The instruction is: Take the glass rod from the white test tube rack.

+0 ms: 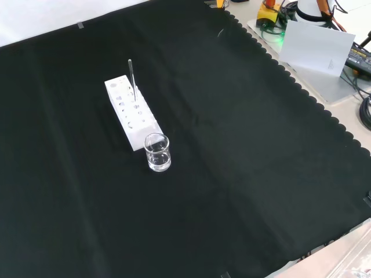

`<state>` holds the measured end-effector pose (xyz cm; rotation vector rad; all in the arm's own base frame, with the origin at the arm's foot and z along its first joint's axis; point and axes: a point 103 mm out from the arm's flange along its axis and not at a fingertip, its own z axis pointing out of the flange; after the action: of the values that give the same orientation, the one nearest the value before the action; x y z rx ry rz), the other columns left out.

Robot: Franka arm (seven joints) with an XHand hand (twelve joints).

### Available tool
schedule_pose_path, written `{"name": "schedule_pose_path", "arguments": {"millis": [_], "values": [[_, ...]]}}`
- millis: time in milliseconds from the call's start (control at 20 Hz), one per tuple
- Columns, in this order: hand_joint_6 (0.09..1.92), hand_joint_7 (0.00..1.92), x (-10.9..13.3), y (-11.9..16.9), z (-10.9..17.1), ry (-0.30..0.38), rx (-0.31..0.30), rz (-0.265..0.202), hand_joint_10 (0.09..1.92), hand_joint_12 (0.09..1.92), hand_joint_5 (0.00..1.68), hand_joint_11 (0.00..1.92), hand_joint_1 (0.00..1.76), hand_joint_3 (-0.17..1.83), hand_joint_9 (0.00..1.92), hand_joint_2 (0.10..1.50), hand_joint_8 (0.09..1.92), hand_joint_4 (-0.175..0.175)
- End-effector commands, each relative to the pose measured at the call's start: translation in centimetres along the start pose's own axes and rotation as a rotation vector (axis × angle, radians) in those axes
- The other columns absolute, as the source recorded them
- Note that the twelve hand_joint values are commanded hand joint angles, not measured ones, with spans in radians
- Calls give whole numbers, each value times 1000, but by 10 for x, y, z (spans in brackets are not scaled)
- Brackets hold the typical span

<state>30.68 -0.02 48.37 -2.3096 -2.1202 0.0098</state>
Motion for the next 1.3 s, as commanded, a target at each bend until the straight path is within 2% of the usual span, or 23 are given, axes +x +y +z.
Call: {"name": "schedule_pose_path", "arguments": {"millis": [50, 150, 300, 400, 450, 500, 650, 700, 750, 950, 1000, 1050, 1100, 1200, 1250, 1300], "values": [[97, 182, -45, -88, -58, 37, 25, 158, 400, 526, 196, 295, 589, 16, 291, 1138, 339, -113], [87, 41, -50, -97, -61, 45, 32, 155, 291, 486, 44, 67, 464, 20, 66, 1147, 158, -102], [87, 3, -48, -96, -61, 45, 40, 156, 261, 475, 4, 5, 430, 22, 5, 1150, 109, -99], [87, 0, -55, -98, -59, 46, 34, 159, 260, 473, 3, 0, 427, 22, 0, 1150, 106, -99], [87, 0, -21, -85, -72, 16, 30, 162, 260, 473, 3, 0, 427, 22, 0, 1150, 106, -99], [87, 0, -20, -85, -75, 29, 20, 147, 261, 473, 3, 0, 426, 22, 0, 1151, 106, -99], [87, 1, -47, -97, -66, 47, 23, 139, 284, 489, 9, 0, 426, 23, 0, 1151, 127, -99], [87, 1, -3, -87, -66, 22, 29, 114, 295, 496, 11, 0, 427, 23, 0, 1151, 137, -99], [87, 2, 11, -83, -65, 8, 34, 117, 304, 502, 13, 0, 427, 23, 0, 1151, 145, -99], [87, 0, 19, -81, -62, -19, 40, 134, 342, 531, 16, 0, 427, 23, 0, 1150, 169, -99], [87, 0, 20, -81, -62, -12, 36, 121, 369, 572, 17, 0, 428, 23, 0, 1150, 181, -99], [87, 0, 18, -81, -61, 7, 33, 146, 403, 640, 19, 0, 429, 23, 0, 1149, 197, -99], [87, 1, 14, -81, -60, 27, 23, 128, 444, 731, 21, 0, 429, 24, 0, 1149, 218, -99], [87, 0, -7, -83, -53, 54, 9, 121, 509, 851, 26, 0, 431, 24, 0, 1148, 262, -99], [87, 0, -20, -81, -48, 69, 22, 105, 571, 923, 34, 0, 433, 25, 0, 1148, 306, -100], [87, 0, -7, -73, -46, 6, 42, 68, 628, 988, 42, 0, 437, 26, 0, 1148, 353, -101]]}}
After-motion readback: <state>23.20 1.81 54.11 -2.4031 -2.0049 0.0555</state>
